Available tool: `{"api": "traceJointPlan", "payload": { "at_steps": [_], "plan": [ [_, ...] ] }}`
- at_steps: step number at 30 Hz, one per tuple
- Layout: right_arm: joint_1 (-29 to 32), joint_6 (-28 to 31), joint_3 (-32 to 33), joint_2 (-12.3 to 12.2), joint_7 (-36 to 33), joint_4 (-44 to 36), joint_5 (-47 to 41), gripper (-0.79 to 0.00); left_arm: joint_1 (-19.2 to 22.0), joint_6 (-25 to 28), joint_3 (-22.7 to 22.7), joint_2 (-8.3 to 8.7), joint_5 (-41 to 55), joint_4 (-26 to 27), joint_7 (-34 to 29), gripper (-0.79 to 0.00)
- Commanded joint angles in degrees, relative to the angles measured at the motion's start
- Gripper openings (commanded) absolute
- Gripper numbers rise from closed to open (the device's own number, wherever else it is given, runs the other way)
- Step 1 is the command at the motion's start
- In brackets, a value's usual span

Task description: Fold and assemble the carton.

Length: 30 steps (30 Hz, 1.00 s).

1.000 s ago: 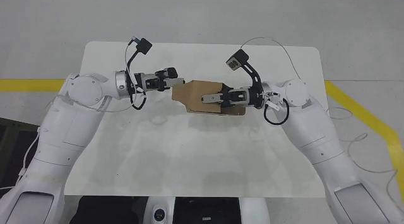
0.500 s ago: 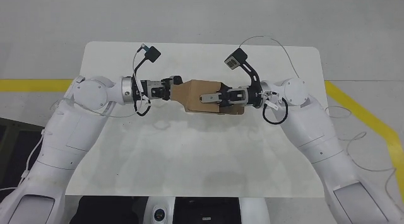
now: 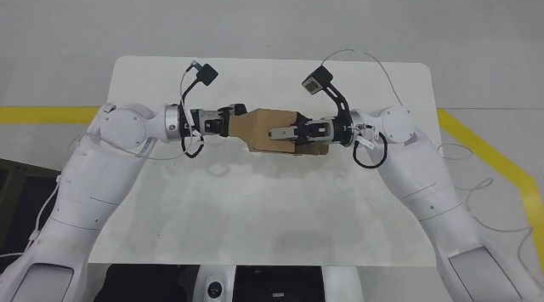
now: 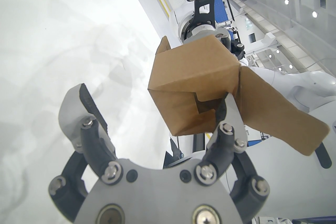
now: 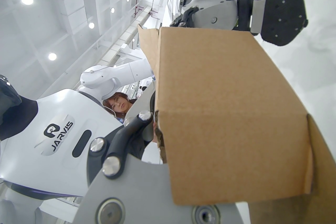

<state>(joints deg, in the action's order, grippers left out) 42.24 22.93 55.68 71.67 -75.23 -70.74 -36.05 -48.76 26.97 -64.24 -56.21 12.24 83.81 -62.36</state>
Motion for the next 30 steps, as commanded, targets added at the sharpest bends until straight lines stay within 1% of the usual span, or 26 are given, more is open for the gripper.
{"api": "traceJointPlan", "payload": {
  "at_steps": [1,4,9,11,15,18,21,28,30],
  "plan": [
    [0.11,0.13,0.41,-0.08,0.44,0.51,0.37,-0.785,-0.16,0.78,-0.27,0.05,-0.76,0.05,0.75,0.0],
    [0.38,0.21,1.18,-0.27,1.15,1.18,1.14,-0.785,-0.29,1.15,-1.28,0.21,-0.3,-0.37,1.28,0.0],
    [1.04,-0.8,2.74,-0.86,3.83,1.91,4.91,-0.785,-0.32,1.33,-3.83,0.59,0.89,-0.99,2.69,0.0],
    [1.41,-2.23,3.24,-1.09,5.71,2.02,6.67,-0.785,-0.64,2.44,-4.89,0.81,-1.48,-0.34,4.32,0.0],
    [2.01,-5.09,3.48,-1.34,8.73,1.35,9.6,-0.785,-1.76,2.97,-6.11,1.12,-2.41,2.09,5.0,0.0],
    [2.2,-6.11,3.13,-1.32,9.54,0.5,10.59,-0.785,-2.43,3.3,-6.1,1.27,-5.24,3.93,5.29,0.0],
    [2.09,-6.37,2.72,-1.25,9.55,-0.16,11.04,-0.785,-2.53,2.57,-5.3,1.19,-8.8,4.33,6.83,0.0],
    [2.05,-6.47,2.69,-1.26,9.37,-1.12,11.33,-0.785,-0.81,-1.35,-3.34,0.74,-18.01,1.49,12.13,0.0],
    [2.18,-6.36,2.79,-1.29,9.35,-1.36,11.28,-0.785,-0.54,-2.23,-2.87,0.59,-17.92,0.65,12.65,0.0]
  ]
}}
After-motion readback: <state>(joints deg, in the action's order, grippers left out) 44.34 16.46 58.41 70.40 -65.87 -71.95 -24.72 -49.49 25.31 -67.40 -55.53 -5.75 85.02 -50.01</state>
